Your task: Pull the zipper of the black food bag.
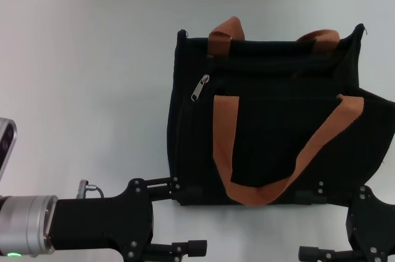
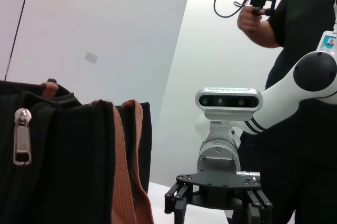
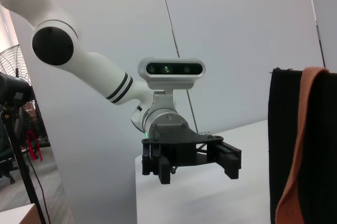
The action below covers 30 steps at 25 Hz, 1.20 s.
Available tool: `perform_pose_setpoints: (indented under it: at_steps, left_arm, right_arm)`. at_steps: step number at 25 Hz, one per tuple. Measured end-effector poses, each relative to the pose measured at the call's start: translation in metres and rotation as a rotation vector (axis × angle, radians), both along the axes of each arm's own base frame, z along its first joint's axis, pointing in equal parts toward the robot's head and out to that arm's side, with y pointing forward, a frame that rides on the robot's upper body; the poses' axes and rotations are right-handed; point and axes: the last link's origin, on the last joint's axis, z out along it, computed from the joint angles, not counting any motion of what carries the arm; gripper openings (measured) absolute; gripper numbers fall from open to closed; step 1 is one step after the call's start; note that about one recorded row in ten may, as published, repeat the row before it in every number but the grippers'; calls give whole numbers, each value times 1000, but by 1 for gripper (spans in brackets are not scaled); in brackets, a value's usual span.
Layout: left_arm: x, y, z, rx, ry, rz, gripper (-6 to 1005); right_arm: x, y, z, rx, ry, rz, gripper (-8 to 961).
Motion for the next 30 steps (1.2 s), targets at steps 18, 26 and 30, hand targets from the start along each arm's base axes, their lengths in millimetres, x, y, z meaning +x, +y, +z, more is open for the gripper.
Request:
perform_pose_setpoints:
  at_steps: [18, 26, 30]
  left_arm:
    - [7, 2, 8, 23, -64, -17, 772]
    - [30, 19, 35, 234, -303, -18, 771]
    - [23, 33, 49, 405, -355, 86, 771]
  right_arm:
    - [-1, 1, 0, 0, -1, 3, 812]
    - [-1, 2, 0, 2, -4, 2, 812]
    - [-1, 2, -1, 2, -3, 2, 811]
